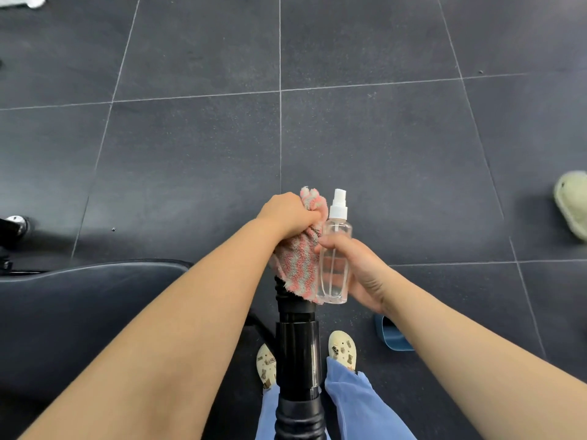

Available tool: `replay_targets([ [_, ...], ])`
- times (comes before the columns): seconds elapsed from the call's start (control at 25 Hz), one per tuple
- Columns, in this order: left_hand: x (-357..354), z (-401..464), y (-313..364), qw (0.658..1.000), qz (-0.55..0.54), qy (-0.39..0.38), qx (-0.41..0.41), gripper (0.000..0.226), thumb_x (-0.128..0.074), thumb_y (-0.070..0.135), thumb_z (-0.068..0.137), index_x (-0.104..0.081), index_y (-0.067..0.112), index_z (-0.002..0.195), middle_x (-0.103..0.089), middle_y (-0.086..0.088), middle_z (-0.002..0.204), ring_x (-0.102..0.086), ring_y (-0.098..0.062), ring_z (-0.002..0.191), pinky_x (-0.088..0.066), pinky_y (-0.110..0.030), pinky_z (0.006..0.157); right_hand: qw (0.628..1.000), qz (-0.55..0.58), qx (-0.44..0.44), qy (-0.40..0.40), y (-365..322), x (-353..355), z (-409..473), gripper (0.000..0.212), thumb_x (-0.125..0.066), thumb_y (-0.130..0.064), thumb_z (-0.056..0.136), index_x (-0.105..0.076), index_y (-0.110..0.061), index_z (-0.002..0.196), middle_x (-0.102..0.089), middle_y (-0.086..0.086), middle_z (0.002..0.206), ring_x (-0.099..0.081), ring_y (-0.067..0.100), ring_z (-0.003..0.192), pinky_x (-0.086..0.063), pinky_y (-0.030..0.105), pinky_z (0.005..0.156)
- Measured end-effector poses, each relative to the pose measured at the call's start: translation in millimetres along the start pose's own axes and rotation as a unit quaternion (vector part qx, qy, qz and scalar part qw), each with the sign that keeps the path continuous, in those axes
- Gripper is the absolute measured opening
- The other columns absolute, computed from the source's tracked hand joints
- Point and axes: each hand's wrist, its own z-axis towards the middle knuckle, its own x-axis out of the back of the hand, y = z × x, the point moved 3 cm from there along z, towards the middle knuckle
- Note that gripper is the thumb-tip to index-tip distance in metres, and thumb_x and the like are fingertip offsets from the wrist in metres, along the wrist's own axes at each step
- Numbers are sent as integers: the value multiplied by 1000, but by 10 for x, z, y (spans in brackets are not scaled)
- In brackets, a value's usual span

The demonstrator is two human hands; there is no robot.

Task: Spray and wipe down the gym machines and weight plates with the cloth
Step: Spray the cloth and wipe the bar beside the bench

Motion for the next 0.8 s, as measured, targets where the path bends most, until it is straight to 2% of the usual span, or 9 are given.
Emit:
replay_targets([
  [0.12, -10, 82, -2, 994, -52, -65, 65, 38, -53, 35, 86, -59, 5, 108, -61, -11, 107, -58, -29, 100, -37, -29, 71, 1000, 4, -10, 10, 18, 3, 45, 9, -60, -21, 85, -58, -15, 92, -69, -7, 75, -61, 13, 80, -51, 34, 76],
  [0.24, -9, -7, -14, 992, -93, 62, 61, 36, -42, 30, 94, -58, 1, 110, -61, -17, 114, -56, -35, 104, -37, -31, 75, 1000, 1, -15, 14, 30, -40, 63, 22, -63, -25, 80, -61, -13, 98, -69, 2, 90, -61, 20, 89, -50, 41, 92],
  [0.36, -31, -215, -36, 974, -150, 164, 45, 35, -39, 25, 96, -60, -2, 97, -62, -20, 98, -57, -36, 91, -37, -31, 68, 1000, -7, -6, 16, 18, -80, 3, 4, -59, -19, 87, -59, -15, 89, -67, -2, 79, -61, 15, 79, -50, 37, 87],
  [0.48, -14, -408, -103, 970, -160, 181, 34, 26, -35, 12, 95, -50, 5, 74, -54, -10, 74, -53, -32, 74, -35, -30, 58, 1000, -10, 7, 4, -23, -64, -62, 9, -51, -11, 92, -60, -9, 94, -68, -4, 73, -63, 9, 69, -53, 28, 71],
  [0.56, -96, -634, -269, 956, -237, 155, 80, 32, -33, 14, 99, -47, 11, 70, -50, -3, 68, -52, -27, 73, -38, -29, 57, 1000, -18, 17, -19, -77, -65, -130, 8, -54, -12, 91, -61, -11, 95, -69, -6, 74, -65, 6, 67, -52, 25, 69],
  [0.6, -223, -771, -374, 930, -333, 108, 111, 34, -35, 25, 101, -52, 16, 74, -55, -1, 72, -56, -25, 77, -43, -29, 64, 999, -24, 22, -30, -91, -72, -149, 12, -59, -15, 87, -62, -12, 98, -70, -4, 80, -65, 8, 72, -53, 27, 75],
  [0.68, -503, -976, -453, 810, -556, -42, 181, 42, -36, 56, 95, -61, 22, 97, -67, -2, 90, -63, -21, 91, -49, -33, 78, 998, -33, 23, -41, -105, -62, -164, 29, -60, -23, 75, -62, -13, 102, -70, -1, 90, -65, 13, 81, -50, 34, 86],
  [0.72, -596, -961, -478, 756, -617, -91, 199, 53, -36, 62, 90, -62, 20, 108, -69, -5, 100, -64, -22, 97, -50, -35, 82, 999, -31, 19, -40, -93, -53, -155, 32, -59, -26, 72, -62, -14, 102, -70, 0, 91, -65, 14, 82, -49, 35, 87],
  [0.8, -627, -754, -469, 692, -688, -114, 187, 66, -35, 66, 87, -59, 15, 120, -66, -13, 113, -62, -27, 105, -49, -40, 89, 999, -19, 9, -35, -79, -53, -140, 33, -60, -27, 72, -62, -13, 102, -70, 0, 90, -65, 15, 82, -49, 37, 89],
])
